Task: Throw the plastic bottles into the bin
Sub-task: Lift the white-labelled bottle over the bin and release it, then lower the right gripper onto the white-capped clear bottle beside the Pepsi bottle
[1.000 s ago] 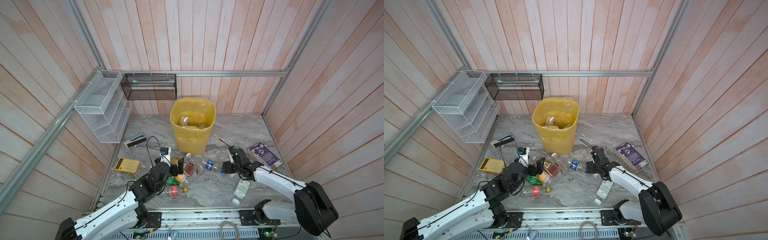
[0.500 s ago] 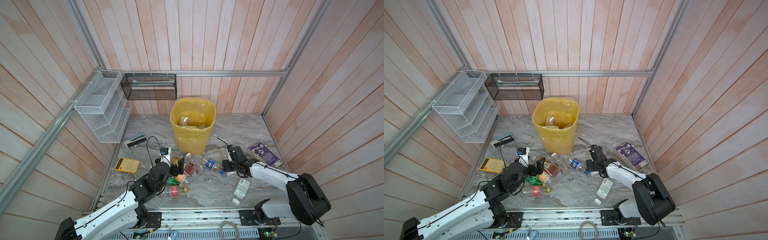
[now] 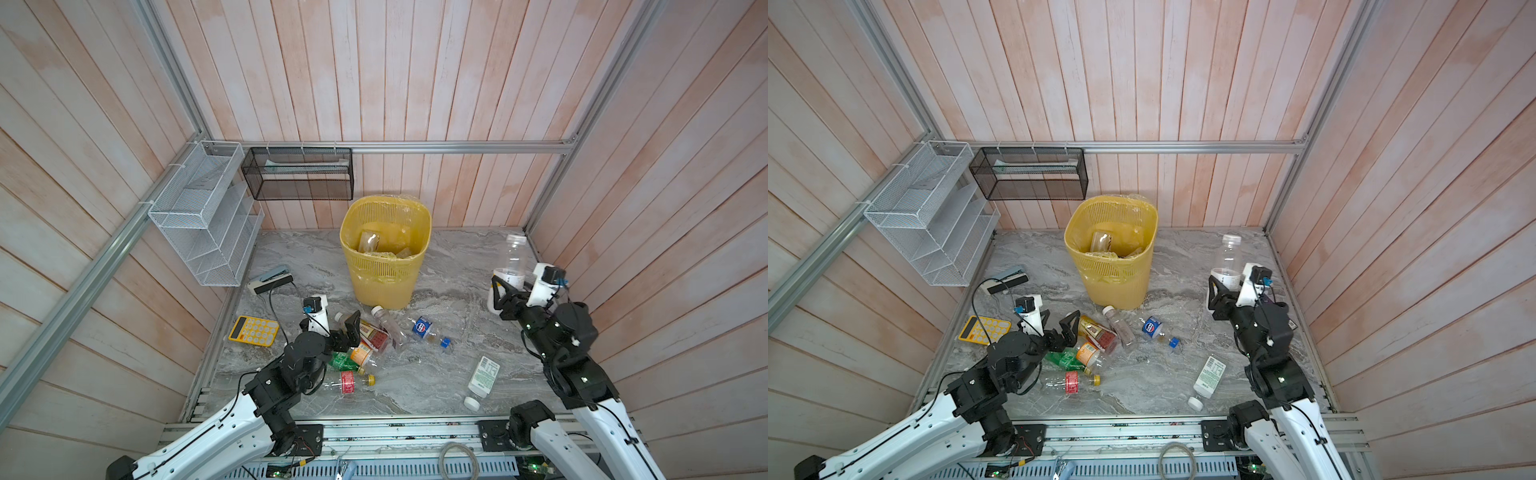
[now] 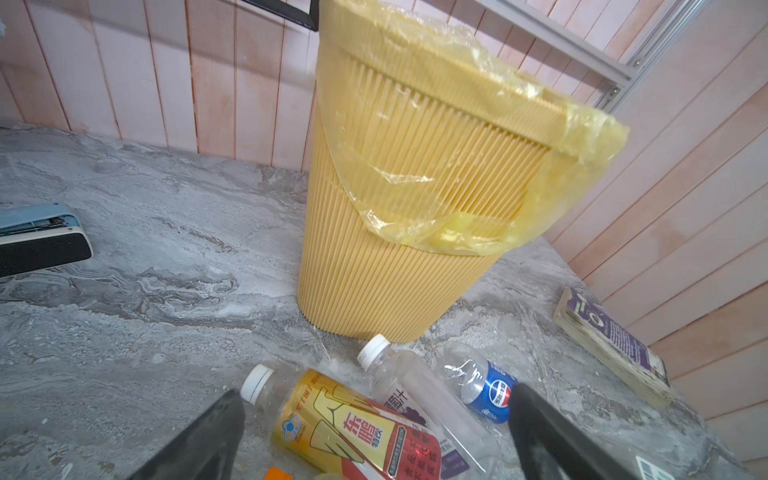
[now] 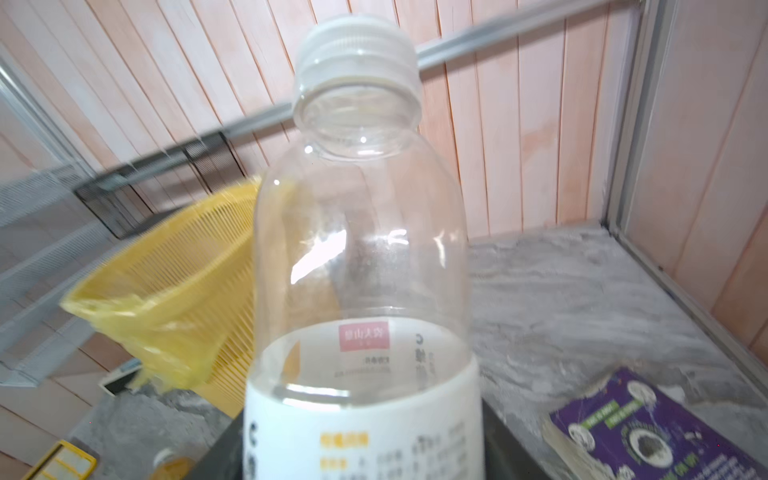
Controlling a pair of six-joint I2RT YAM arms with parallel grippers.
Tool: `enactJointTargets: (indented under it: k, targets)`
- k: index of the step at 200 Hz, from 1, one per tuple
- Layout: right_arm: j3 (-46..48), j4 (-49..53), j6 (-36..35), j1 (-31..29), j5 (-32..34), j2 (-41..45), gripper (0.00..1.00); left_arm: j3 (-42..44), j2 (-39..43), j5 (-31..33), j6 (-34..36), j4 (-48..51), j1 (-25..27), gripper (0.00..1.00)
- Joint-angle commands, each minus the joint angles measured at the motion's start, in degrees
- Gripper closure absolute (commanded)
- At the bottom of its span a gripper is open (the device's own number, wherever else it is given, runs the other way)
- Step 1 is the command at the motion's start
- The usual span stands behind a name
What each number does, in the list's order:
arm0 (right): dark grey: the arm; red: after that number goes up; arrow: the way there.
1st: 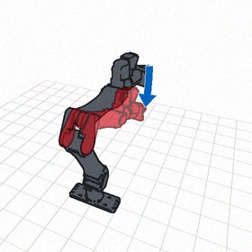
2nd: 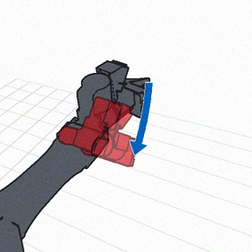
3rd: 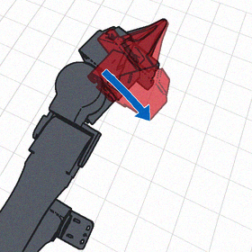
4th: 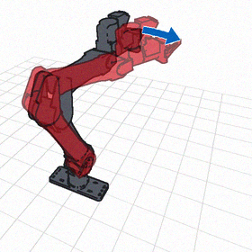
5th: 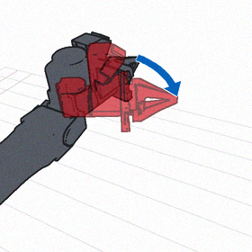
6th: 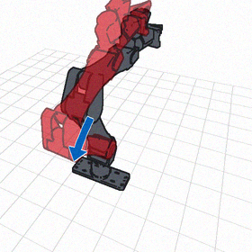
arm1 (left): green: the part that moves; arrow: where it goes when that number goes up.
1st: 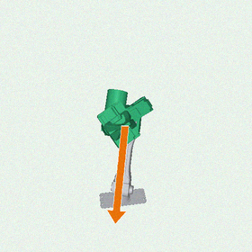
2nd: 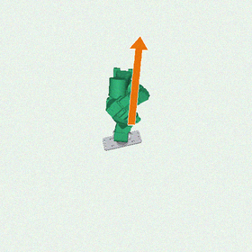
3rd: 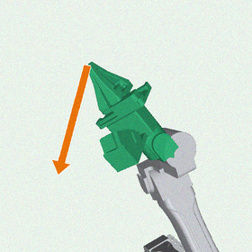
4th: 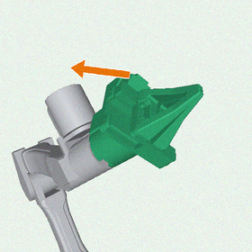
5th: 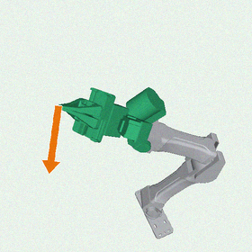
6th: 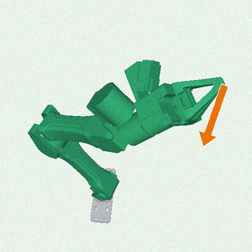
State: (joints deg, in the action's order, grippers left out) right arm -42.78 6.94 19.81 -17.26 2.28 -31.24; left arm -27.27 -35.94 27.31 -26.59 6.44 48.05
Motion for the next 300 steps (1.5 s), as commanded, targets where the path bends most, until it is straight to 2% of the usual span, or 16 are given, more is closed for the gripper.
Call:
enactJointTargets:
  k: [1, 26, 34, 39, 53, 61, 66, 72, 97, 151, 204, 243, 266, 300]
  targets:
    - [-3.9, -4.6, 2.2, 0.2, -5.3, -2.9, 0.38, 0.5, -0.7, 1.4, 0.7, 0.1, -0.1, 0.0]
    - [-9.9, -15.2, 6.6, -0.7, -16.9, -16.7, 0.41, -1.0, -3.6, -0.1, 0.3, 0.7, -0.2, 0.0]
    - [-13.9, -17.7, 6.3, -3.6, -17.9, -22.7, 0.41, -1.3, -4.5, -0.6, 0.0, 0.8, -0.2, 0.0]
    - [-17.2, -17.4, 4.5, -7.8, -16.2, -26.6, 0.4, -1.4, -5.0, -0.9, -0.3, 0.8, -0.2, 0.0]
    - [-28.8, -10.9, -2.9, -16.9, -9.8, -38.6, 0.27, -1.6, -6.0, -1.8, -1.1, 0.6, -0.1, 0.0]
    - [-37.7, -5.8, -4.0, -18.3, -9.7, -45.1, 0.18, -1.6, -6.3, -2.1, -1.6, 0.7, -0.2, 0.0]
    - [-40.9, -3.3, -4.1, -18.4, -9.6, -48.0, 0.02, -1.7, -6.5, -2.0, -2.0, 1.0, -0.1, 0.0]
    - [-43.3, -2.0, -4.1, -18.4, -8.0, -50.1, 0.0, -1.9, -6.3, -2.1, -2.4, 1.3, -0.2, 0.0]
    - [-41.8, -4.8, -4.2, -18.2, -3.5, -48.4, 0.0, -1.1, -4.1, -2.0, -3.2, 2.4, -0.1, 0.0]
    - [-36.1, -2.2, -5.2, -18.2, 1.6, -42.6, 0.01, 0.4, -1.8, -1.0, -2.8, 3.2, -0.2, 0.0]
    - [-30.0, -0.7, -4.4, -18.1, 2.1, -38.0, 0.01, 0.3, -2.3, -1.4, -2.8, 2.9, -0.2, 0.0]
    - [-15.6, -0.5, -2.9, -18.4, 1.9, -32.3, 0.07, 0.8, -0.7, 1.1, -3.9, 5.1, -0.1, 0.0]
    - [-6.2, -1.6, 0.9, -19.3, 0.0, -29.7, 0.12, 1.1, -0.2, 2.6, -5.1, 6.1, -0.1, 0.0]
    - [1.7, -4.0, 6.9, -28.0, 4.2, -32.0, 0.21, 0.3, -1.5, 3.9, -7.2, 8.3, -0.4, 0.0]
